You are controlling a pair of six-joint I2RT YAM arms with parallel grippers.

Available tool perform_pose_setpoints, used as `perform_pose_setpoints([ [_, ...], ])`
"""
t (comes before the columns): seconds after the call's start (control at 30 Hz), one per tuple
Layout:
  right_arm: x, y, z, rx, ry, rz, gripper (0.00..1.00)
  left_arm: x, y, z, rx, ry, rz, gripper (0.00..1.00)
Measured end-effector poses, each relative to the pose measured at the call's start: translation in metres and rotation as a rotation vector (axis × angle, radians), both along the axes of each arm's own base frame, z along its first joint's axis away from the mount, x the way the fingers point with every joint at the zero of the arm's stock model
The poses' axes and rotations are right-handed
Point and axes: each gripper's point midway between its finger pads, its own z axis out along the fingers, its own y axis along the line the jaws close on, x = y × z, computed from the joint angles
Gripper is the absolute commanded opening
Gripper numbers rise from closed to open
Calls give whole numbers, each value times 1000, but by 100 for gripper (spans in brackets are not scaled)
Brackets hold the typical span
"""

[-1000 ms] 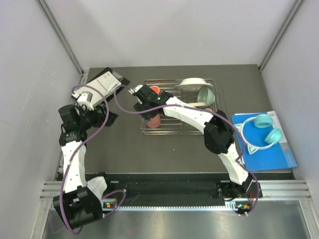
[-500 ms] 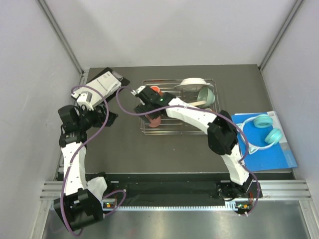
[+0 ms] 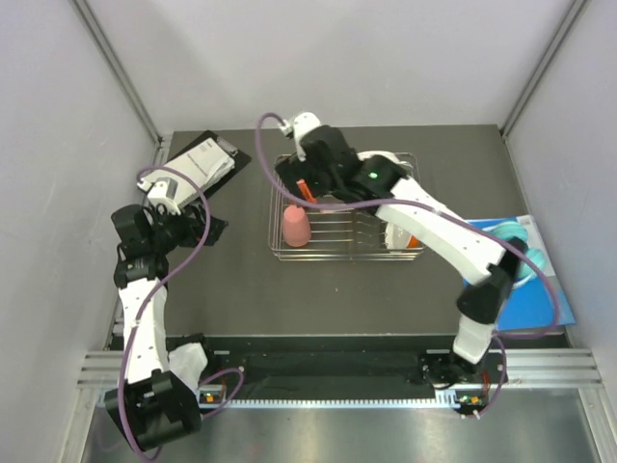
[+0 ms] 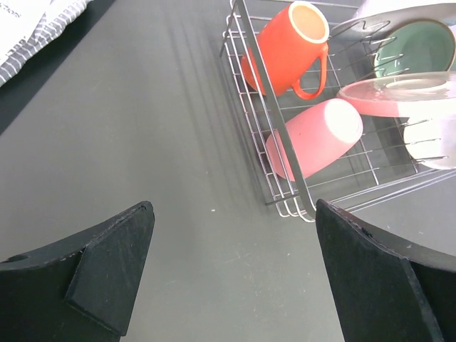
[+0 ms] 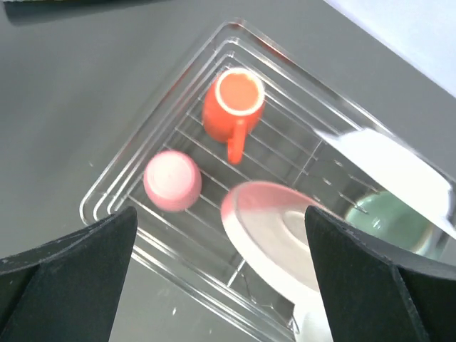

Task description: Load the mixed dishes into the dish rack

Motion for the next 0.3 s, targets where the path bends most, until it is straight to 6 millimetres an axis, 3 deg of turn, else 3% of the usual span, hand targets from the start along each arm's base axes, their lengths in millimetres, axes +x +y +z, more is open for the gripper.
perform_pose_setpoints([
  [0.13, -29, -49, 33, 74, -52, -51, 100, -2, -1, 4, 6, -17, -2, 99],
  [0.3, -76, -114, 39, 170, -82, -103, 99, -4, -2, 7, 8, -29, -7, 99],
])
